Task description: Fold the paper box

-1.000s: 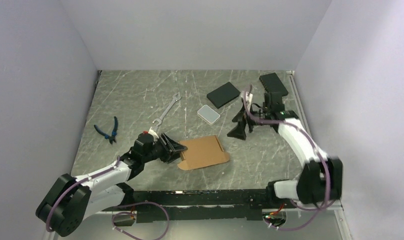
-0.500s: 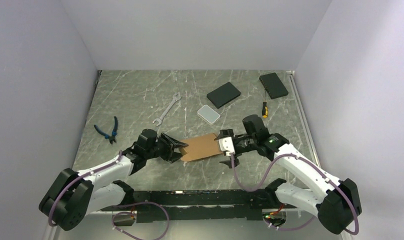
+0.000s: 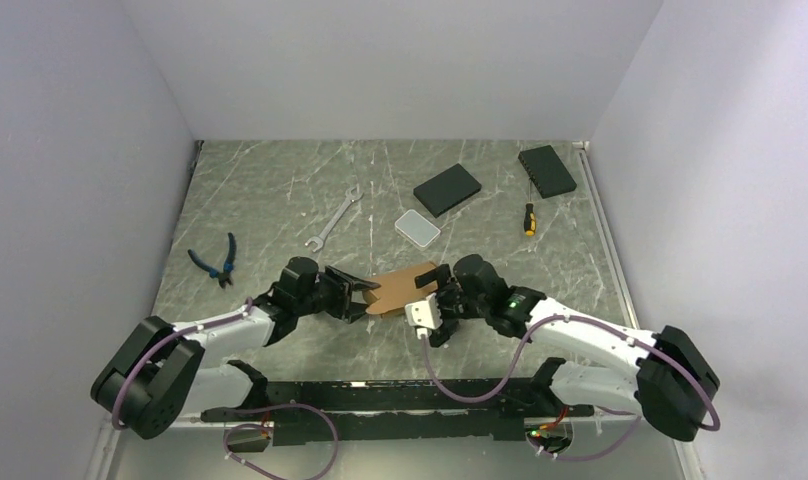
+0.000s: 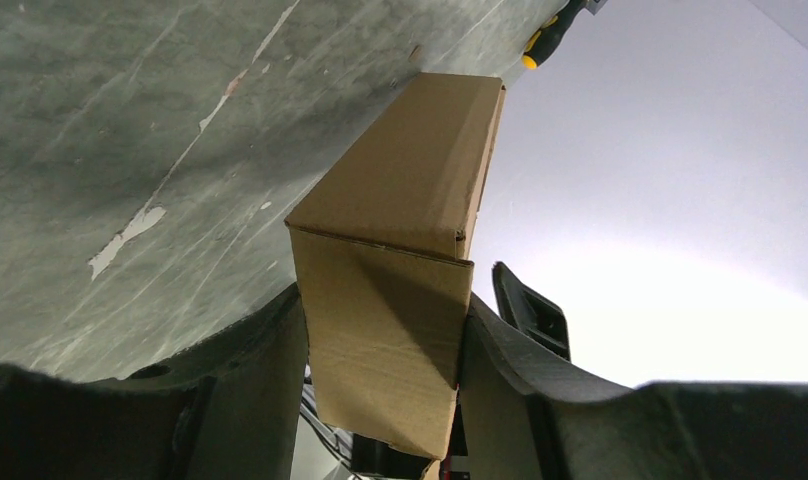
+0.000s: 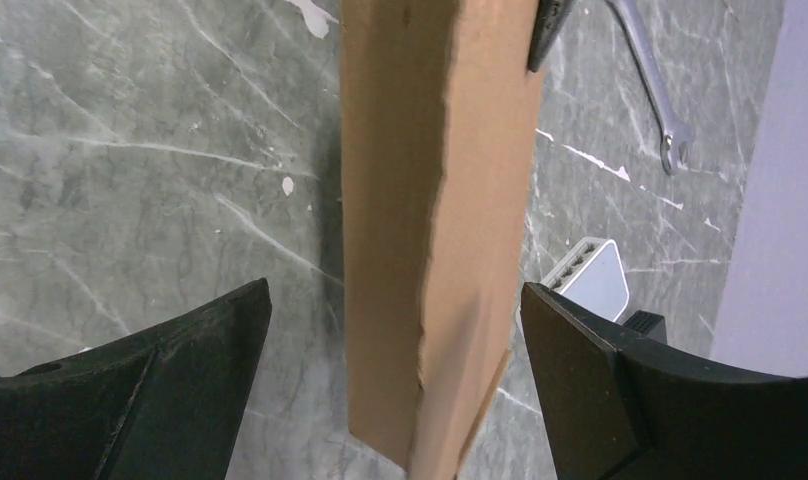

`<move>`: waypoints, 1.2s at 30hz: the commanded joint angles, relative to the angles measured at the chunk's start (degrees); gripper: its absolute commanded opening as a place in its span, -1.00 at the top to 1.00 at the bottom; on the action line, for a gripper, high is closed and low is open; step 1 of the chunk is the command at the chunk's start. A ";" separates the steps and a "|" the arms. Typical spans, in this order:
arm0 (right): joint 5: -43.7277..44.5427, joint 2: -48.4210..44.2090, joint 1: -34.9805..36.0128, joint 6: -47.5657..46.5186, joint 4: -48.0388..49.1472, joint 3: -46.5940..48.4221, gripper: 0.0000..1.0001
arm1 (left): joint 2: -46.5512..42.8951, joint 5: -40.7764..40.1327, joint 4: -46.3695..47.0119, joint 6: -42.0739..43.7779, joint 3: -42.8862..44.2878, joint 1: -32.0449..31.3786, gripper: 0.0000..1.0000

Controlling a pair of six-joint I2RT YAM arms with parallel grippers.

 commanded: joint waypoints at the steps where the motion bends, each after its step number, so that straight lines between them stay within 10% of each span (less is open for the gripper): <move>1: 8.52 1.81 2.42 0.13 9.77 -1.28 -0.99 | 0.98 2.44 6.86 -2.41 -0.28 -0.16 0.46; 18: 19.66 6.85 6.02 -1.05 21.22 -4.51 -0.46 | -1.85 1.60 7.89 -3.09 -2.47 -0.17 0.34; 36: 13.85 2.68 2.32 8.31 15.99 -0.83 -0.18 | -12.98 -1.88 -0.24 2.25 -3.19 0.19 -0.57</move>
